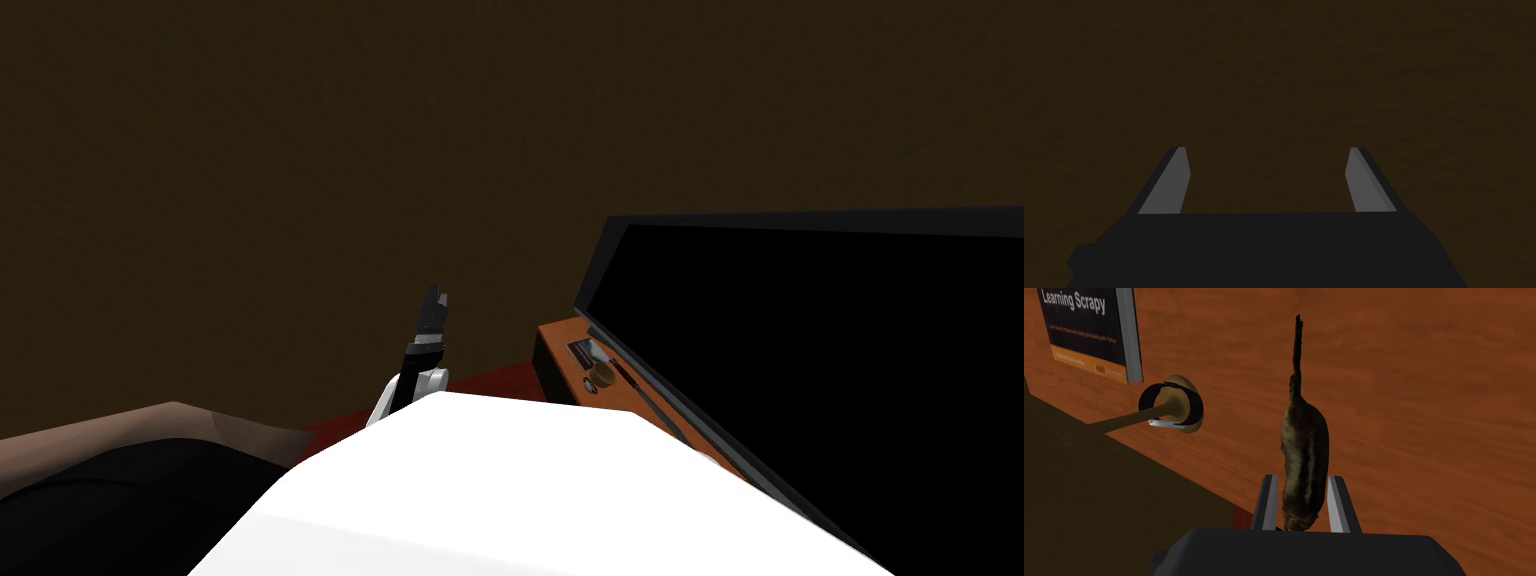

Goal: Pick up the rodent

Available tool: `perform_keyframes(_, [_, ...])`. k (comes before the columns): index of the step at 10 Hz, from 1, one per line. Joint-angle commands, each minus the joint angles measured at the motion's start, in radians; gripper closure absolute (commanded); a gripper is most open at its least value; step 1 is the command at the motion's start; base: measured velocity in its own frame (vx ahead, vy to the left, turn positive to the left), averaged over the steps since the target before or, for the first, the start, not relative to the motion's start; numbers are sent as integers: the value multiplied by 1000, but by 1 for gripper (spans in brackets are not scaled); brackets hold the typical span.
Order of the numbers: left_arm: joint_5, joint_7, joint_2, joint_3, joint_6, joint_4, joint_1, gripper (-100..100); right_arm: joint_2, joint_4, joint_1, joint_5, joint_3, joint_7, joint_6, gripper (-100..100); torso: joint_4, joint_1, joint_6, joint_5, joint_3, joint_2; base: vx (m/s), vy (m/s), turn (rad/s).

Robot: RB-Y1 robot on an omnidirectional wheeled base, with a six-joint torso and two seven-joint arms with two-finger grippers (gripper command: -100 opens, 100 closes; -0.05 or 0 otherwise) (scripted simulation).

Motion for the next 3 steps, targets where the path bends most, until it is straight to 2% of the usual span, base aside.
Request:
perform_keyframes(1, [0,0,0,0,0,0,0,0,-23,-29,15,-6,-2,-25,20,100,0,0,0,0,0,0,0,0,0])
perform_keyframes(2, [0,0,0,0,0,0,0,0,-11,-24,12,1,0,-19,10,100,0,0,0,0,0,0,0,0,0])
perform_keyframes(3, [0,0,0,0,0,0,0,0,-13,-27,14,1,0,-23,12,0,0,0,0,-1,0,0,0,0,0])
